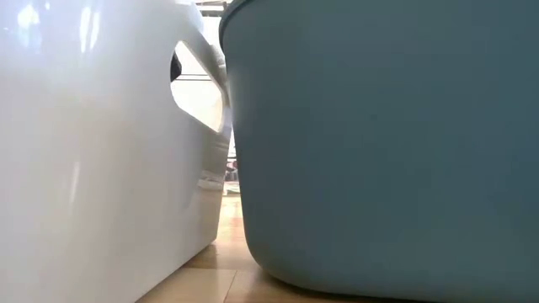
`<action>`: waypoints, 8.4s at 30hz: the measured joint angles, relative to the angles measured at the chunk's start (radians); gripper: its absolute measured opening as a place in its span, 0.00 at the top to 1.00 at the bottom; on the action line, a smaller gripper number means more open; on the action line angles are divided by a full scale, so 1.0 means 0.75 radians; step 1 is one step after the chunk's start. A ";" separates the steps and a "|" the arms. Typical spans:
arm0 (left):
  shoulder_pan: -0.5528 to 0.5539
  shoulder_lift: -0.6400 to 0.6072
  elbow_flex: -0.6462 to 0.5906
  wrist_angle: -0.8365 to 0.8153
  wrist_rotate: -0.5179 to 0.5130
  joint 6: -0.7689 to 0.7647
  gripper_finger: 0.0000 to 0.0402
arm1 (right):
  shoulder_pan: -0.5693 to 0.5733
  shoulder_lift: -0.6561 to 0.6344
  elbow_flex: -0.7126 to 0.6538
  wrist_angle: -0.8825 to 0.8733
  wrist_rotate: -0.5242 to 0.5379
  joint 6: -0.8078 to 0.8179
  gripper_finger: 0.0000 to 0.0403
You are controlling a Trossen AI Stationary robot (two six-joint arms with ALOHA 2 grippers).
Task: Pick & Place Toothbrushes
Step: Put the blue toothbrush into the white bin, then put the orange toothbrush into the green bin
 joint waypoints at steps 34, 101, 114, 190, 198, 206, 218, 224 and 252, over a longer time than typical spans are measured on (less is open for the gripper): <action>0.000 0.000 0.000 0.001 0.021 -0.001 0.27 | -0.072 0.132 0.000 0.063 -0.149 0.061 1.00; 0.000 0.092 0.000 0.036 0.021 0.000 0.27 | 0.152 -0.135 0.000 -1.009 0.444 -0.134 1.00; 0.000 0.092 0.000 0.049 0.021 0.000 0.27 | 0.243 -0.135 0.000 -0.941 0.510 -0.140 1.00; 0.111 0.672 0.001 -0.084 0.274 -0.064 0.27 | -0.027 -1.454 -1.899 1.387 0.822 -0.630 1.00; 0.124 0.802 0.000 -0.108 0.273 -0.186 0.27 | -0.040 -1.565 -1.898 1.215 0.824 -0.563 1.00; 0.097 0.816 0.000 -0.105 0.272 -0.283 0.27 | 0.023 -1.844 -1.898 0.705 0.826 -0.308 1.00; 0.092 0.816 -0.061 -0.105 0.278 -0.423 0.27 | 0.104 -1.763 -1.899 0.641 0.823 -0.158 1.00; 0.157 0.816 -0.068 -0.105 0.212 -0.331 0.27 | 0.070 -1.743 -1.898 0.705 0.823 -0.158 1.00; 0.168 0.816 -0.201 -0.059 0.179 -0.103 0.43 | 0.061 -1.749 -1.898 0.699 0.822 -0.159 1.00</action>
